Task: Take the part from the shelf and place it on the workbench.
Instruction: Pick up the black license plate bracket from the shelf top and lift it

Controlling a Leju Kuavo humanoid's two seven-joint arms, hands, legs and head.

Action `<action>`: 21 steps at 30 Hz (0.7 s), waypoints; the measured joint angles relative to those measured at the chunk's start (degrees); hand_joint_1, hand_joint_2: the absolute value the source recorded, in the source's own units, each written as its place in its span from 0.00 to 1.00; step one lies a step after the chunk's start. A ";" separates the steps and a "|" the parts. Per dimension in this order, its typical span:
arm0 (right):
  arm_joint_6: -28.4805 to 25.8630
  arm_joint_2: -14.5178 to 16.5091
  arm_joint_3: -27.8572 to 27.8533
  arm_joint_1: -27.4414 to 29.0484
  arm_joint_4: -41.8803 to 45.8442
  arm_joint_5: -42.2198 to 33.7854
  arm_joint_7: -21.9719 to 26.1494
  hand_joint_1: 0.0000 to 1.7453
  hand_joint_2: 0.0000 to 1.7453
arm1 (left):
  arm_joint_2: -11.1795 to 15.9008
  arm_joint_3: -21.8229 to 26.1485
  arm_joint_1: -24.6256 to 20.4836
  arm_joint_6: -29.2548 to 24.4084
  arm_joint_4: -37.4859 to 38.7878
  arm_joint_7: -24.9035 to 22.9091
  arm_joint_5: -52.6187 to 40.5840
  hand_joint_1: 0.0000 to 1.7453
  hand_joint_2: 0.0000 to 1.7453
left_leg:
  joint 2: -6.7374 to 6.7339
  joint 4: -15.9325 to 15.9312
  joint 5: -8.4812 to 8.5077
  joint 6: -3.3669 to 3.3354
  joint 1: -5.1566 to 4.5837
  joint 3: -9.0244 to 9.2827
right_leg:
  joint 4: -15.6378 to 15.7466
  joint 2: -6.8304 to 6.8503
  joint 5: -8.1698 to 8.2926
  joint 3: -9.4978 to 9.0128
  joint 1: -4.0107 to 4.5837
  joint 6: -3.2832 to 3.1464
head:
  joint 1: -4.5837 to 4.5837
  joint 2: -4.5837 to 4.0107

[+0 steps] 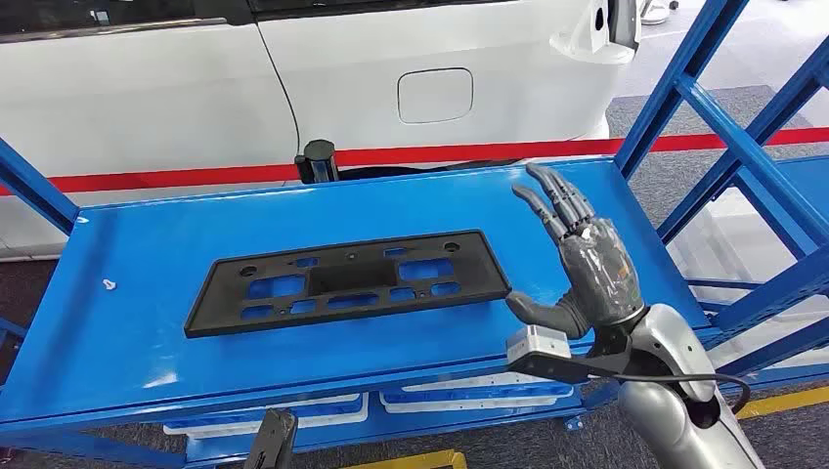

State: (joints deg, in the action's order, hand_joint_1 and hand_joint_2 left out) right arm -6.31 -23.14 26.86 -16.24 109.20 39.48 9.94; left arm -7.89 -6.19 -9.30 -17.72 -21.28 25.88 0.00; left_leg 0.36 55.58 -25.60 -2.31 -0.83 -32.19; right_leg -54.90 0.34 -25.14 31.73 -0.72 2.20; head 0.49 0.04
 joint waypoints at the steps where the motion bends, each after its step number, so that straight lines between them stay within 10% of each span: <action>1: 0.67 -0.67 0.27 0.50 0.40 -0.33 -0.34 0.00 0.00 | -0.08 -0.01 -0.03 -0.19 0.04 -0.23 0.03 0.00 0.00 | 0.00 0.00 -0.01 0.00 -0.01 0.00 | 0.00 0.00 0.00 0.00 0.00 0.00 | 0.00 0.00; 21: 17.85 -10.06 14.74 -1.77 -4.95 -6.87 -9.69 0.00 0.00 | -4.70 0.08 -1.74 -1.99 2.72 -4.00 3.58 0.00 0.00 | -0.07 0.00 -0.07 0.00 -0.02 0.01 | -0.01 -0.03 0.00 -0.03 -0.01 0.01 | -0.01 0.00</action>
State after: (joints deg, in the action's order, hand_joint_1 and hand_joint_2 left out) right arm 11.53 -33.20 41.60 -18.01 104.25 32.61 0.25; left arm -12.59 -6.10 -11.04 -19.70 -18.56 21.88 3.58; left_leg 0.29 55.58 -25.67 -2.31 -0.86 -32.18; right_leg -54.90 0.31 -25.14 31.70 -0.73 2.21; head 0.49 0.04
